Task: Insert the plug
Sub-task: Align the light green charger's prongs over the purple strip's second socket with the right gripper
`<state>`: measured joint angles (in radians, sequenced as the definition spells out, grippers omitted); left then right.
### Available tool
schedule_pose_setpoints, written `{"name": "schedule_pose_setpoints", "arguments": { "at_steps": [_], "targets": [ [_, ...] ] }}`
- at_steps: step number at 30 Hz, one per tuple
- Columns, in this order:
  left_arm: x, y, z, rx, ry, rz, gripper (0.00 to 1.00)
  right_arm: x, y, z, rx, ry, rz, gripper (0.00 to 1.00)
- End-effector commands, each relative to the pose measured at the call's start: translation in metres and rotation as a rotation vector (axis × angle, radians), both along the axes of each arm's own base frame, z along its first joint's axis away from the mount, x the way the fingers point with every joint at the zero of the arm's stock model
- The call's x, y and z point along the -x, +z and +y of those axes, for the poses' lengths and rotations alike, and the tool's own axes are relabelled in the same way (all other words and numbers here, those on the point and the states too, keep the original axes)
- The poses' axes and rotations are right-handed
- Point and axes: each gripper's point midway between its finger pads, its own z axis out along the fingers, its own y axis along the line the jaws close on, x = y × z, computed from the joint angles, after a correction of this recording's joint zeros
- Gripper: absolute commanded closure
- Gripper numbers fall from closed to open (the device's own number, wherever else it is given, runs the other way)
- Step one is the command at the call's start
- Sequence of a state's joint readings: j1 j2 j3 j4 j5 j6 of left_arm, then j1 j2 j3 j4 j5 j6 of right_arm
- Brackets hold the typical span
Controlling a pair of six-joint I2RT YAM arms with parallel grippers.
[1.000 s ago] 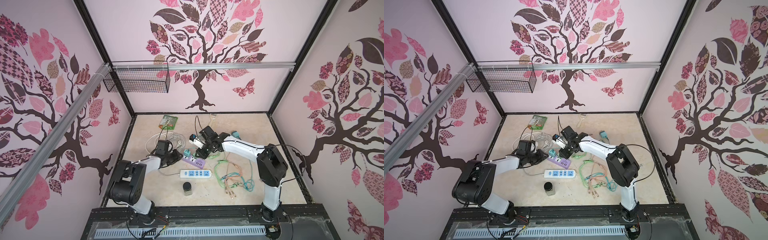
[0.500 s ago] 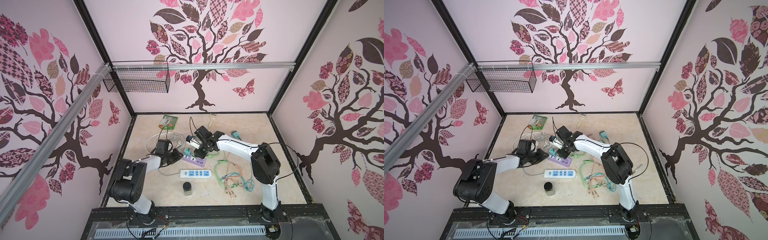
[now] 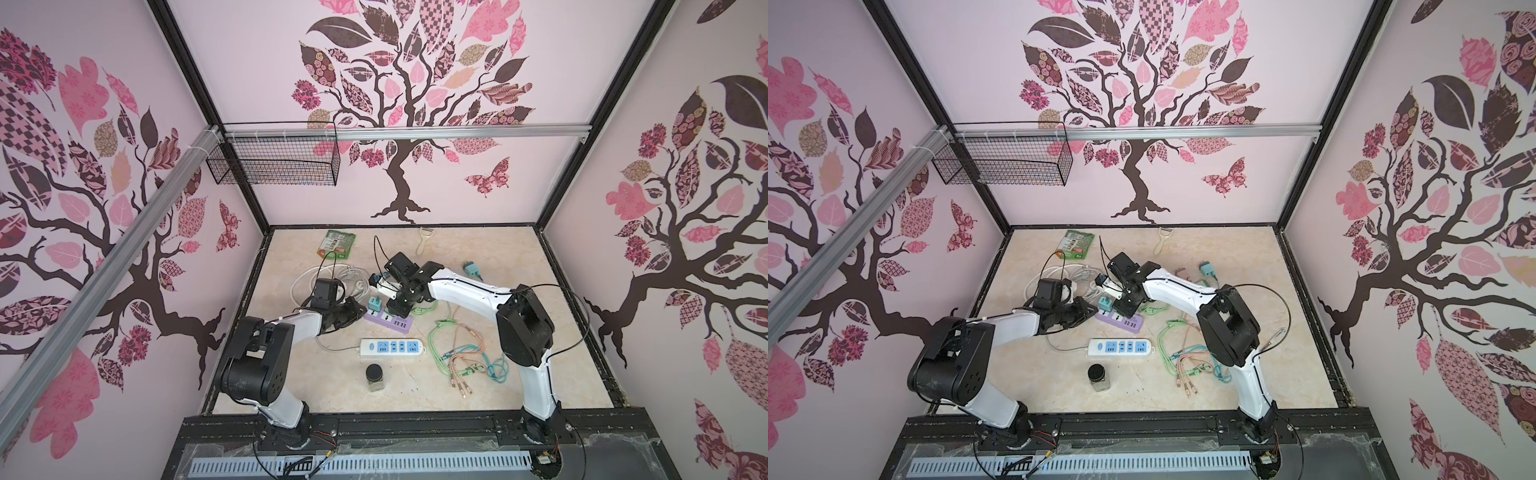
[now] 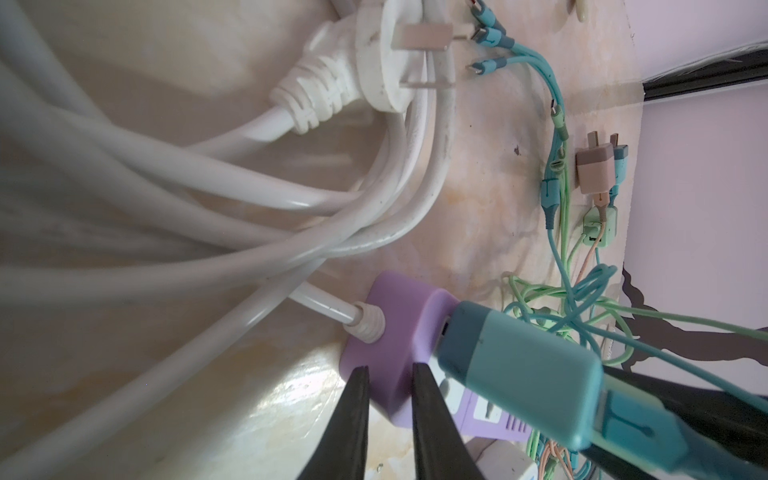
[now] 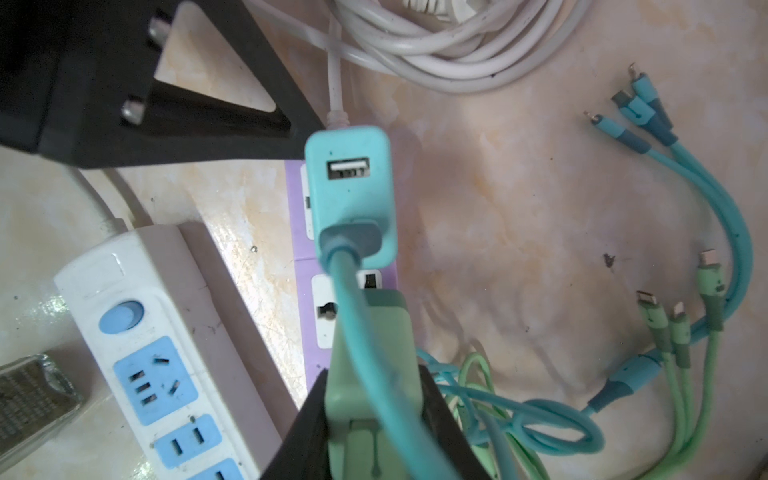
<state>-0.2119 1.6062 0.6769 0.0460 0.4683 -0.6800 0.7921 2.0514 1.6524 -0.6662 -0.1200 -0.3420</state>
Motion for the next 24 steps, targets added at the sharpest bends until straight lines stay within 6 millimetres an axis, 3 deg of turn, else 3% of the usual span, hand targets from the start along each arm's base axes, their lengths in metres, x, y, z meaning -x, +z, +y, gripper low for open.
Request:
{"name": "schedule_pose_setpoints", "arguments": {
  "at_steps": [1, 24],
  "targets": [
    [-0.006, -0.004, 0.0, -0.011, -0.002, -0.008, 0.79, 0.005, -0.015, 0.001, 0.056, 0.035, 0.024, 0.87],
    [-0.002, -0.006, 0.002, -0.001, 0.0, -0.006, 0.8, -0.004, -0.026, 0.011, 0.171, 0.084, 0.007, 0.86]
  ]
}}
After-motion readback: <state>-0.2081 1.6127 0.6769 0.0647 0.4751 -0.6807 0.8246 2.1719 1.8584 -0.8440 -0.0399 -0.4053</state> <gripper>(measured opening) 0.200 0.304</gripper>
